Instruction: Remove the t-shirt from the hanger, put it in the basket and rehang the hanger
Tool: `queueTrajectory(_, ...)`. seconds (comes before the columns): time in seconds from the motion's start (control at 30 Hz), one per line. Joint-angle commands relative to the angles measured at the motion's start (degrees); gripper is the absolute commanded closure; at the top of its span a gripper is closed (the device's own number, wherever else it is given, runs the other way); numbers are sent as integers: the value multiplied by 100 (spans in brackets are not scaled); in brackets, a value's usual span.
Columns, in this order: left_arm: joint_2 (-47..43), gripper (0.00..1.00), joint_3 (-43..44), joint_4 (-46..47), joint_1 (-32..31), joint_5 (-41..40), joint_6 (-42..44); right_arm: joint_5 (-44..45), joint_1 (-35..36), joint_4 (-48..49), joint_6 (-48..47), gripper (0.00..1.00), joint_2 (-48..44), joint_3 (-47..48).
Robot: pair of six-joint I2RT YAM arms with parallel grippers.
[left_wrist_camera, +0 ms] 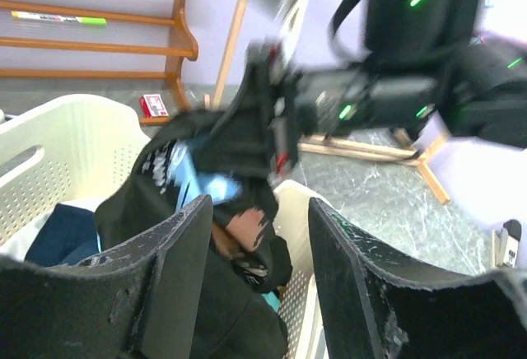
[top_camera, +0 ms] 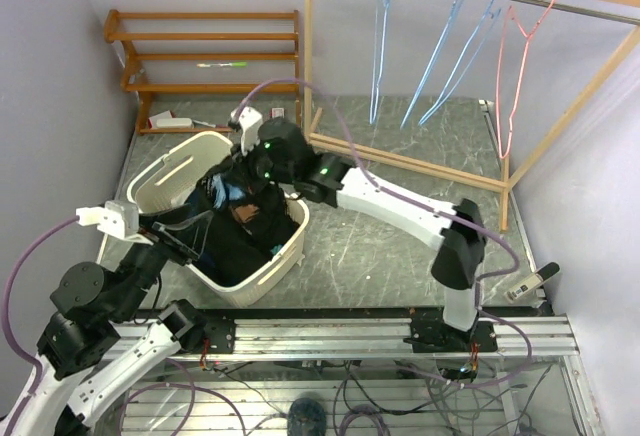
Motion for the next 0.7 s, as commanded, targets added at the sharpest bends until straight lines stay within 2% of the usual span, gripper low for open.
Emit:
queueTrajectory(0.0,-267,39,-39,81,117,-216,-95,106,42,-48,244,100,452,-308)
queueTrajectory(0.17,-304,38,-52,70,161,-286,-128,-449,165,-788,378,100,1891,112)
queueTrajectory(0.27,-199,38,-40,54,164,-243,-121,-187,409,-1269,257,100,2555,450)
queueTrajectory(0.4,-65,39,-18,45,165,-180,-105,245,622,-1659,190,100,2971,745)
queueTrajectory(0.5,-36,39,-15,43,166,-187,-109,408,636,-1733,178,98,2889,755)
queueTrajectory(0.53,-50,38,-13,36,165,-197,-114,439,637,-1685,153,92,2758,703)
queueTrajectory(0.57,-57,38,-21,40,167,-211,-118,462,636,-1609,143,75,2586,612)
queueTrajectory(0.67,-104,37,-21,29,165,-264,-142,471,637,-1286,101,60,1982,322)
